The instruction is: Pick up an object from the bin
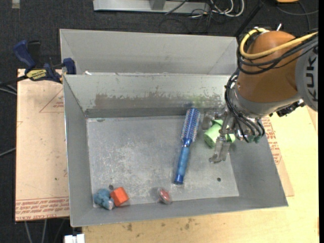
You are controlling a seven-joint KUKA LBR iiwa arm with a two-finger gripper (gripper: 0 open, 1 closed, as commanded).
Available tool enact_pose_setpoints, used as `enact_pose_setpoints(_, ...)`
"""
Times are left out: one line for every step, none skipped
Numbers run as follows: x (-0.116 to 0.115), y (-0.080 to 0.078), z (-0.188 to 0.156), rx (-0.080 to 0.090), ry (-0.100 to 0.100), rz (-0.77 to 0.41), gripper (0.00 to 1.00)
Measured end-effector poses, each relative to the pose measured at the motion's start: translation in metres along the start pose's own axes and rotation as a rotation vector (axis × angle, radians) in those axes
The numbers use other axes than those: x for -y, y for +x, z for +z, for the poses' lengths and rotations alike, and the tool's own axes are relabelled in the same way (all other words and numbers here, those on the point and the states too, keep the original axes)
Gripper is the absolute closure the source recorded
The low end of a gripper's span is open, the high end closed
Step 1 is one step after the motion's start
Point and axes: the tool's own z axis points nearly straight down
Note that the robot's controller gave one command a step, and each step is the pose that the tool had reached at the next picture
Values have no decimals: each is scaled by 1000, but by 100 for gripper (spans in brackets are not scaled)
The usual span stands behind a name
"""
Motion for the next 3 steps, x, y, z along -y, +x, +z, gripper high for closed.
enact_pose_setpoints(-26,-27,102,1,-1,55,0)
enact_pose_setpoints(-22,-16,167,5,1,-505,0)
enact_pose_setpoints(-22,-17,165,8,1,-504,100)
